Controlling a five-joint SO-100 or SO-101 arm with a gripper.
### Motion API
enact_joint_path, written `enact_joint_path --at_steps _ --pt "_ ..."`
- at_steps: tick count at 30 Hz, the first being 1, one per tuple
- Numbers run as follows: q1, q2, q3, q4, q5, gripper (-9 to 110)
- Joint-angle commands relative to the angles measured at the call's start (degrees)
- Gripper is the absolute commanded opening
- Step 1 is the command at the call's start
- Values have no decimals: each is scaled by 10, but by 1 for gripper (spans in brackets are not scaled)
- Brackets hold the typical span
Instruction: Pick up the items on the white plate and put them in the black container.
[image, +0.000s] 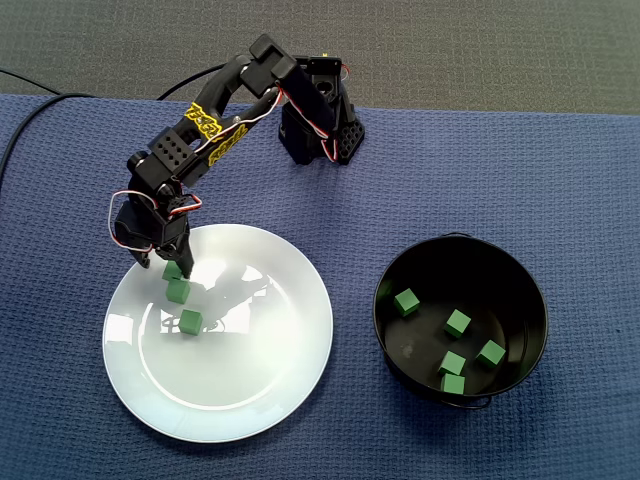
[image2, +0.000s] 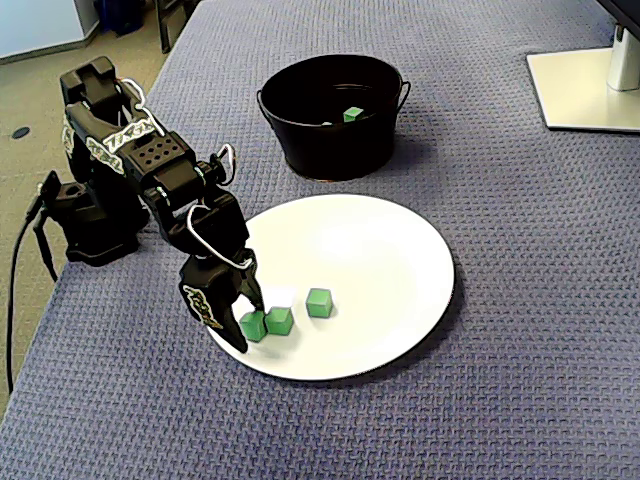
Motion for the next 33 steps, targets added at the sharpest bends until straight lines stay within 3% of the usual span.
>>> enact_joint_path --at_steps 1,11,21,27,33 --pt "5 10 7 -6 17 2" --pt "-13 35 -14 38 95 0" --pt "-77 116 -234 298 250 0" --pt "-167 200 -434 412 571 0" --pt "-293 278 -497 368 959 0"
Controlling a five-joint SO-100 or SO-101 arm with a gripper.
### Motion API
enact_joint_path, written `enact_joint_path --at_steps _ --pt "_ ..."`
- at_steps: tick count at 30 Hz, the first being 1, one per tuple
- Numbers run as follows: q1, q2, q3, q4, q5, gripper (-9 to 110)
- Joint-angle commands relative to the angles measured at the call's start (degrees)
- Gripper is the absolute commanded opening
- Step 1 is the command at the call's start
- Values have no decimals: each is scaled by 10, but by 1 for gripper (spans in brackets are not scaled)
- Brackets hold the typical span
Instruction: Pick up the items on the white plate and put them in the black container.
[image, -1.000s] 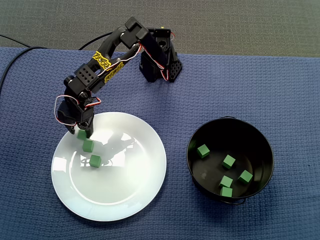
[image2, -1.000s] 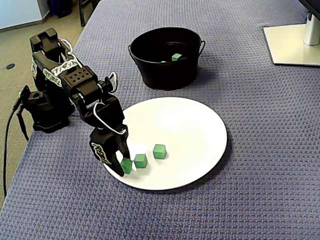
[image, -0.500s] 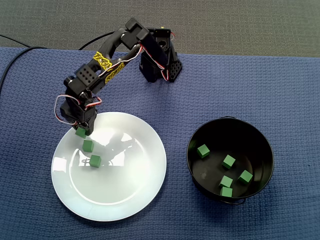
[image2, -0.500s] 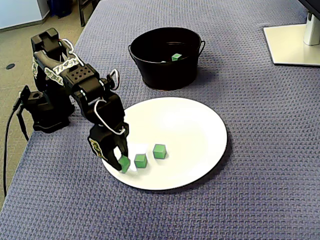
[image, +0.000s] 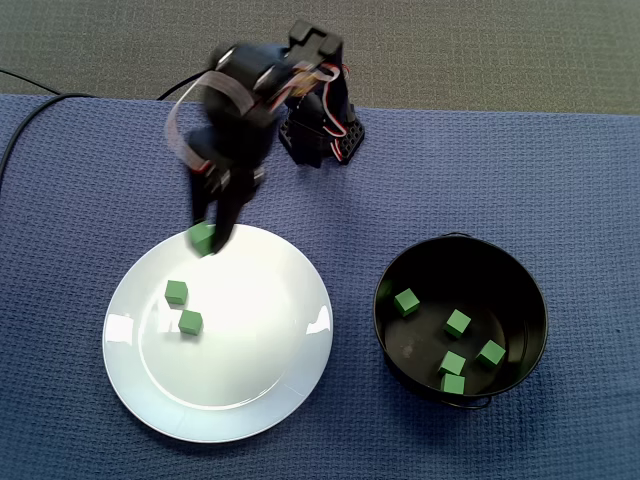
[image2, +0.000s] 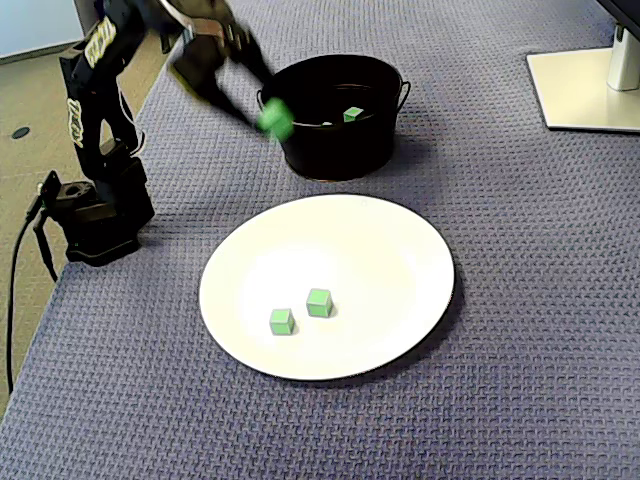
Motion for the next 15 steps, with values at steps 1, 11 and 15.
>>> enact_joint_path --at_steps 1,11,15 --pt "-99 77 -30 -29 283 0" --pt "-418 18 130 -164 528 0" --pt "-478 -64 178 -217 495 0"
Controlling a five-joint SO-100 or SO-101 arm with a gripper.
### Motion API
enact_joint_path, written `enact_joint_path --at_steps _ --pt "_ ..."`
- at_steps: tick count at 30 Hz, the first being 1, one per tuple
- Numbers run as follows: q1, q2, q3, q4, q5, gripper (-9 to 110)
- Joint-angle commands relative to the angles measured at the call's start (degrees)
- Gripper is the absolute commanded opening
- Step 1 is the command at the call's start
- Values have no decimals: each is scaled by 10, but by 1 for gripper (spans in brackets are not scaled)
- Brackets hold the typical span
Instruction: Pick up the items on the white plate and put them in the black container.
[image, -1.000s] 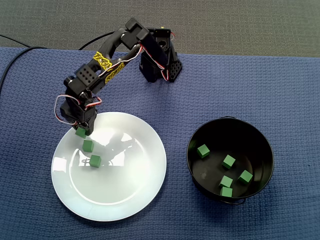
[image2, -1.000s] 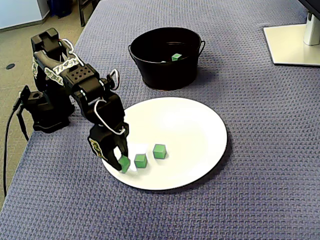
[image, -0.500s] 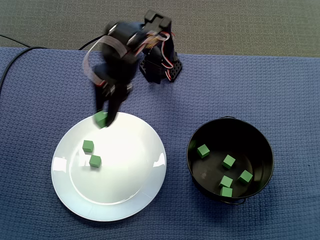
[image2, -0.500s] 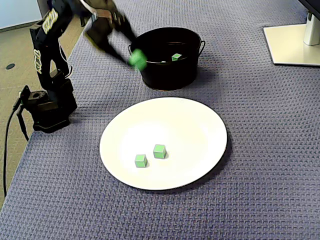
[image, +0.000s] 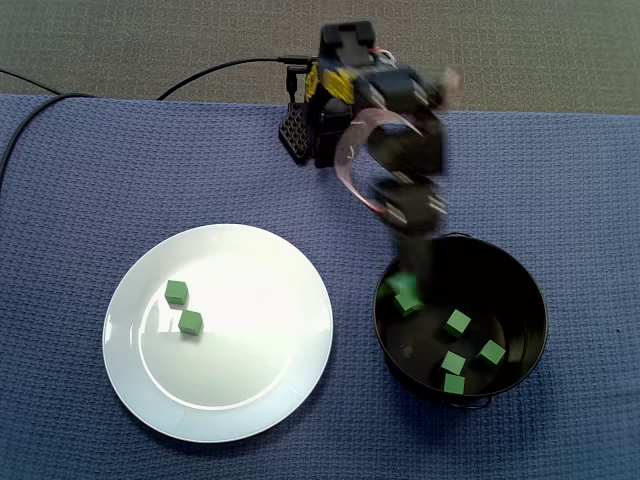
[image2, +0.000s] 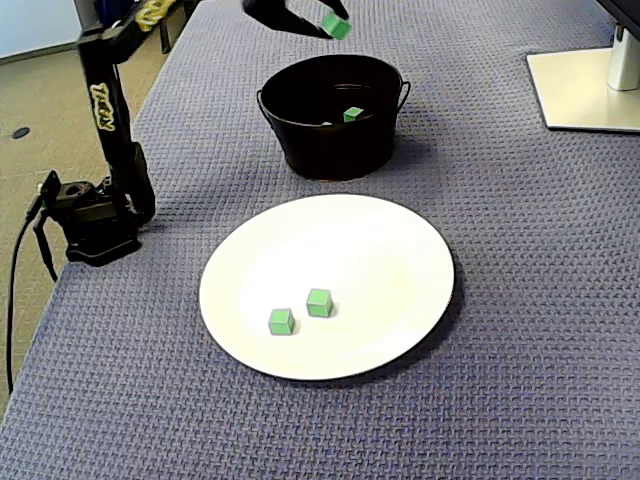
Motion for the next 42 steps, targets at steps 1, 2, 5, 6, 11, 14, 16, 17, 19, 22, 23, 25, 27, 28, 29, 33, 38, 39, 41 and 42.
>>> enact_joint_path --at_steps 1,2,5,6,11,14,16,17,19,22,23,25,27,28,29,33,38,39,41,42 --pt "-54 -58 38 -55 -7 0" --pt "-55 -76 50 -69 -3 0" --pt "-64 -128 83 -103 -25 0" --pt "-67 -141 94 -112 -40 0" --pt "-67 -137 134 -108 -75 39" --pt "-45 -92 75 -24 -83 46" --pt "-15 -55 -8 49 -97 47" --pt "4 -34 -53 80 -109 47" --pt "54 11 -141 130 -135 46" --pt "171 65 -243 174 -156 44" --pt "221 80 -252 177 -159 44" --pt "327 101 -249 177 -167 44" --pt "432 97 -237 176 -169 45" --pt "475 83 -235 181 -170 45" --pt "513 67 -230 189 -172 45" --pt "606 -23 -174 187 -228 46" --pt "663 -136 -103 170 -306 45" --pt "667 -156 -92 170 -315 45" --pt "669 -197 -78 179 -332 44" --pt "666 -214 -71 185 -337 44"
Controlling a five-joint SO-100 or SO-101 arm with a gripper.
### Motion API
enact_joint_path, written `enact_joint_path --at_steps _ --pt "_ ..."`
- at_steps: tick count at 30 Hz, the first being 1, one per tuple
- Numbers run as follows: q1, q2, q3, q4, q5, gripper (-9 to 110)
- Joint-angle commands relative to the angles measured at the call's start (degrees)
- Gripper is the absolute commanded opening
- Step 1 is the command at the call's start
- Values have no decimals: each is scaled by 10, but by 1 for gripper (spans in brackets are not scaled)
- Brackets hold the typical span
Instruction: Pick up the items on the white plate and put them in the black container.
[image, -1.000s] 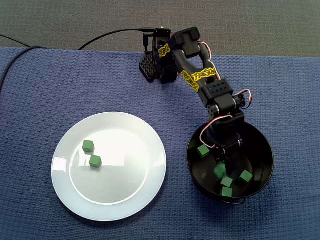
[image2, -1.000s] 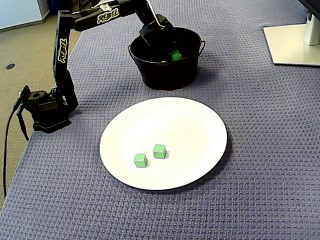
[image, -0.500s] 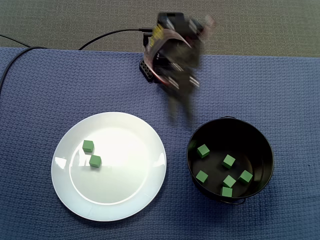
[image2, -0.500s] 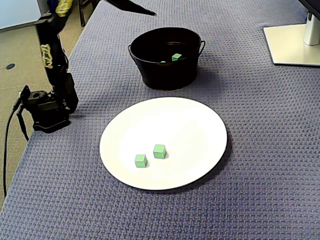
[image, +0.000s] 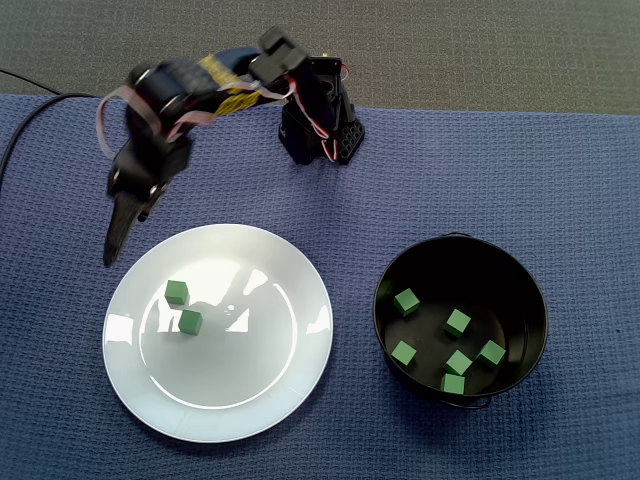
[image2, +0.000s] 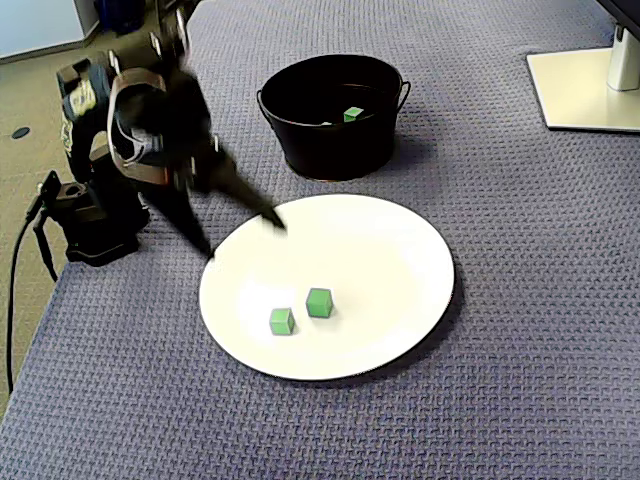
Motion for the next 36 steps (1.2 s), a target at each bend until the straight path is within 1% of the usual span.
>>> enact_joint_path --at_steps 1,6,9,11,13,19,23,30,36 --pt "5 -54 22 6 -36 43" --pt "-14 -120 23 -18 -64 41" --pt "-21 -151 -7 -25 -101 42" --pt "-22 -169 -16 -26 -112 38" --pt "-22 -185 -23 -26 -113 33" --pt "-35 -206 -25 -40 -110 25" --pt "-41 -206 -17 -47 -104 22" --pt "-62 -197 -10 -46 -89 20" --pt "-72 -188 18 -65 -85 14"
